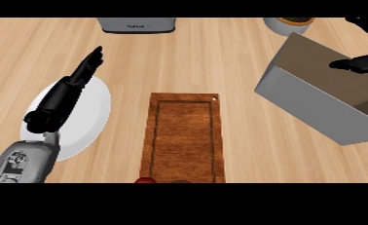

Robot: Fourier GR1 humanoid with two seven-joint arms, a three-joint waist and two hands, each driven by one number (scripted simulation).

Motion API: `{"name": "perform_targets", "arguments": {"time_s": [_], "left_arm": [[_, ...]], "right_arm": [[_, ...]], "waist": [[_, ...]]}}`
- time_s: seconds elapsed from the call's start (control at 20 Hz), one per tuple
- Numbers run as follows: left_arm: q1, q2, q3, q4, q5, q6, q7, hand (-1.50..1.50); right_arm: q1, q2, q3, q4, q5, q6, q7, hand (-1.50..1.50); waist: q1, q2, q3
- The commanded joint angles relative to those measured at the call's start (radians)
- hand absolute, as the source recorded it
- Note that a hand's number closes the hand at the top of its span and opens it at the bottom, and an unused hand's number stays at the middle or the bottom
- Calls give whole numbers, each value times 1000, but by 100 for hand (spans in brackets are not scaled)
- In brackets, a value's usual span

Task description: Pick the squash from the cutting board and place it in the cardboard box

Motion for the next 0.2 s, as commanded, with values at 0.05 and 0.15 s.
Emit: {"name": "perform_targets", "arguments": {"time_s": [0.05,0.15], "left_arm": [[5,-32,-18,-24,-11,8,0,0],[-22,-25,-5,-9,-17,3,5,0]], "right_arm": [[-39,-50,-137,173,-94,-14,-14,-150],[-36,-84,-158,242,-87,-21,-78,-150]], "waist": [[21,8,0],[21,9,0]]}}
